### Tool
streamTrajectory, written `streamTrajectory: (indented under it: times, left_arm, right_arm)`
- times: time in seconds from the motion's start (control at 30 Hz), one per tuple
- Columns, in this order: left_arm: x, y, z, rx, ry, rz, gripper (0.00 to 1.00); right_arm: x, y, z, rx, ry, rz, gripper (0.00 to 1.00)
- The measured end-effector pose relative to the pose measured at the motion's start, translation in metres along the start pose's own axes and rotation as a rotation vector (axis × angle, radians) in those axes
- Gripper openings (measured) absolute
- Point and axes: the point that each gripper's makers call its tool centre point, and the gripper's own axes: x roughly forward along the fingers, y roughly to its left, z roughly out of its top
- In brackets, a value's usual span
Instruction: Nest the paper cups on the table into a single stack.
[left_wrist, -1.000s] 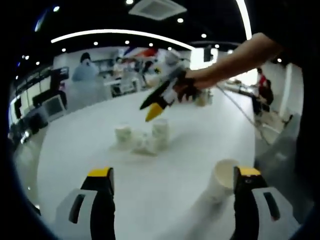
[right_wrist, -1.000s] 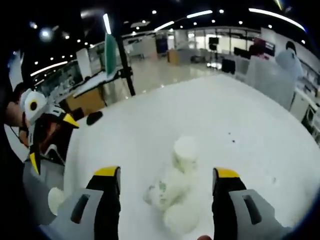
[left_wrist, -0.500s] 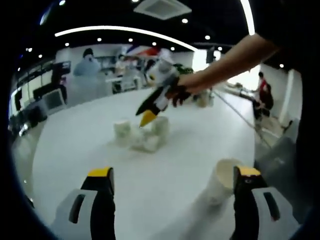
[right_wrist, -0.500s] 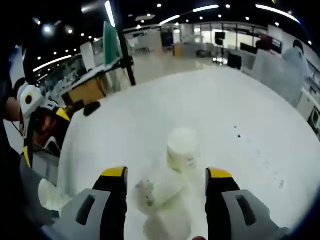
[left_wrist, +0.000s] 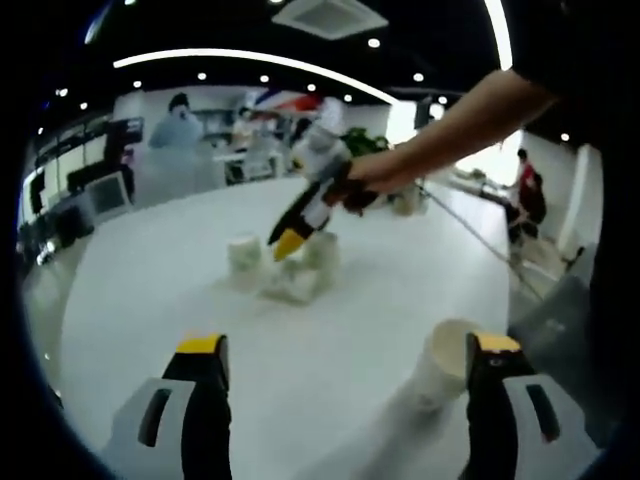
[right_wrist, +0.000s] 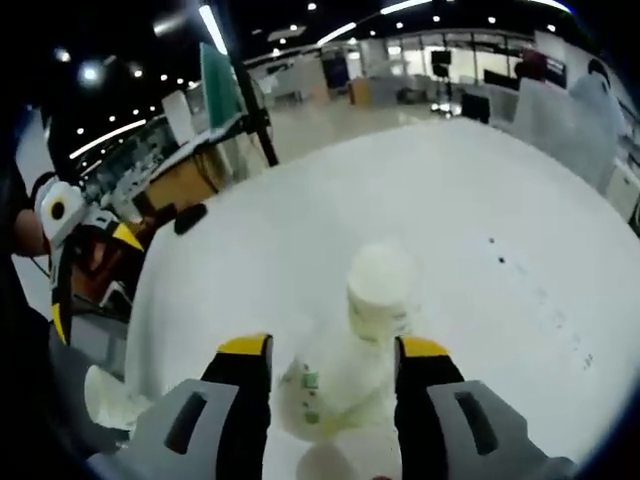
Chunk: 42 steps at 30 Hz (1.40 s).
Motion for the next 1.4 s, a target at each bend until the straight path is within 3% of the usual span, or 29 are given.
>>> streamTrajectory:
  times: [0.57,1.2,1.4]
  left_arm:
    - [0.000,0.004,-0.004,-0.028,-0.008,0.001,0.99]
    - [-0.006,0.008,-0.008,-0.051,-0.012,0.022,0.97]
    - [-0.007,0.007,-0.012,-0.060,-0.005,0.021,0.97]
  right_arm:
    - [-0.004,0.001,-0.014,0.046,0.053,0.062,0.24]
    - [0.004,0.025,-0.026,0.103,0.112,0.187,0.12]
    - [0.003,0.036,-0.029,0.082,0.122,0.236,0.05]
